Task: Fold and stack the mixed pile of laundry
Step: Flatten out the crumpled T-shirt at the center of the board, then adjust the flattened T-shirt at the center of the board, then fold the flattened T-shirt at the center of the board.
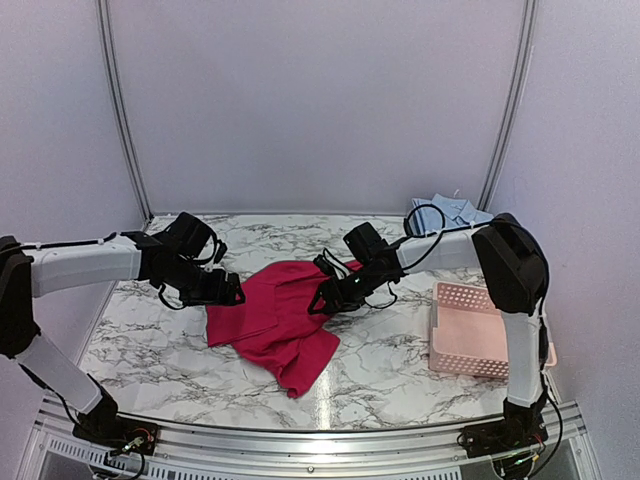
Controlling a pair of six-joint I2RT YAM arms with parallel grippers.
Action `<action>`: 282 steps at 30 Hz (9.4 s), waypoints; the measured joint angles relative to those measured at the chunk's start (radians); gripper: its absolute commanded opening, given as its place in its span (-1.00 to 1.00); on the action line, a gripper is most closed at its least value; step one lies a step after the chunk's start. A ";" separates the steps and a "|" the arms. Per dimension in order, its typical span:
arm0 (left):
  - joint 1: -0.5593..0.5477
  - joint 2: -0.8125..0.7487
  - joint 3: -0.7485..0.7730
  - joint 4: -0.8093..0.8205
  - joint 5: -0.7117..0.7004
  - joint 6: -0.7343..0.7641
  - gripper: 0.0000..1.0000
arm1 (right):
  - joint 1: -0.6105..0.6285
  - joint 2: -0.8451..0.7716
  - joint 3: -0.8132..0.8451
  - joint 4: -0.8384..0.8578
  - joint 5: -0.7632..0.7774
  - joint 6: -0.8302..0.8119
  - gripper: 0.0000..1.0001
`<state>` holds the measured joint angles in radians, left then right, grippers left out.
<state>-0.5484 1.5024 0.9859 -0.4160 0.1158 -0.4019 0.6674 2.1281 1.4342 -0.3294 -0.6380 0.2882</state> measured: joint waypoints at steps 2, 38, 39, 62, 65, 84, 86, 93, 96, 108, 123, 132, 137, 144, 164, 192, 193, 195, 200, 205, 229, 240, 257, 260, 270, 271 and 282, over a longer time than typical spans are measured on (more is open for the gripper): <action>-0.038 0.021 -0.001 0.022 -0.002 0.002 0.77 | 0.000 0.000 -0.005 0.010 -0.003 0.006 0.25; -0.199 0.396 0.264 -0.127 -0.551 -0.120 0.35 | 0.031 0.020 0.000 0.040 0.160 -0.119 0.09; -0.191 0.379 0.256 -0.132 -0.560 -0.124 0.33 | 0.031 0.021 0.000 0.042 0.161 -0.123 0.09; -0.054 0.242 0.249 -0.106 -0.539 -0.039 -1.00 | -0.130 -0.183 -0.109 -0.132 0.250 -0.240 0.21; -0.047 0.248 0.282 -0.103 -0.532 -0.022 -1.00 | -0.210 -0.181 -0.100 -0.156 0.315 -0.259 0.37; 0.019 0.298 0.373 -0.100 -0.506 0.021 -1.00 | -0.234 0.140 0.307 -0.203 0.403 -0.293 -0.19; 0.027 0.299 0.380 -0.100 -0.506 0.023 -1.00 | -0.235 0.150 0.311 -0.206 0.415 -0.296 -0.53; 0.051 0.299 0.395 -0.101 -0.510 0.037 -1.00 | -0.241 0.140 0.326 -0.253 0.432 -0.294 -1.00; 0.055 0.297 0.419 -0.112 -0.537 0.063 -1.00 | -0.240 0.104 0.352 -0.283 0.436 -0.294 -1.00; 0.072 0.123 0.787 -0.137 -0.758 0.243 -1.00 | -0.240 -0.169 0.713 -0.285 0.422 -0.309 -1.00; 0.013 -0.283 0.946 -0.103 -0.684 0.383 -1.00 | 0.091 -0.448 0.782 -0.291 0.444 -0.476 -1.00; -0.038 -0.404 0.967 -0.062 -0.615 0.416 -1.00 | 0.171 -0.560 0.855 -0.319 0.493 -0.465 -1.00; -0.027 -0.310 0.963 0.010 -0.726 0.507 -1.00 | 0.117 -0.510 0.862 -0.314 0.470 -0.416 -1.00; 0.150 0.051 0.951 0.121 -0.683 0.516 0.34 | -0.174 -0.280 0.828 -0.267 0.406 -0.241 0.45; 0.313 0.218 0.718 -0.117 -0.550 0.203 0.98 | -0.285 -0.167 0.369 -0.321 0.320 -0.114 0.96; 0.306 0.066 0.076 -0.111 -0.253 -0.104 0.88 | -0.154 -0.159 -0.091 -0.167 0.147 -0.156 0.91; 0.304 0.021 0.053 -0.112 -0.242 -0.117 0.88 | -0.154 -0.179 -0.100 -0.174 0.152 -0.157 0.91; 0.297 -0.057 0.016 -0.113 -0.225 -0.146 0.86 | -0.154 -0.233 -0.123 -0.186 0.161 -0.159 0.91; 0.246 -0.155 -0.091 -0.109 -0.196 -0.221 0.82 | -0.154 -0.311 -0.153 -0.187 0.171 -0.169 0.82; 0.238 -0.109 -0.167 -0.108 -0.180 -0.250 0.76 | -0.154 -0.269 -0.207 -0.157 0.147 -0.162 0.79; 0.395 -0.128 -0.098 -0.132 -0.144 -0.170 0.70 | 0.002 -0.443 -0.348 -0.225 0.241 -0.163 0.63; 0.309 -0.378 -0.291 -0.245 -0.068 -0.363 0.63 | 0.209 -0.484 -0.340 -0.407 0.587 -0.342 0.23; 0.299 -0.372 -0.324 -0.270 -0.064 -0.539 0.56 | 0.211 -0.400 -0.399 -0.392 0.706 -0.404 -0.53; 0.299 -0.376 -0.342 -0.271 -0.066 -0.567 0.52 | 0.211 -0.396 -0.399 -0.381 0.708 -0.405 -0.93; 0.299 -0.378 -0.410 -0.300 -0.087 -0.630 0.26 | 0.210 -0.394 -0.397 -0.375 0.731 -0.394 -1.00; 0.299 -0.378 -0.413 -0.303 -0.093 -0.635 0.25 | 0.210 -0.394 -0.397 -0.375 0.731 -0.394 -1.00; 0.301 -0.304 -0.439 -0.333 -0.162 -0.673 0.00 | 0.210 -0.396 -0.397 -0.375 0.724 -0.390 -1.00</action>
<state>-0.2474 1.1988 0.5465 -0.7490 -0.0463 -1.0744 0.8772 1.7321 1.0374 -0.7048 0.0864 -0.1017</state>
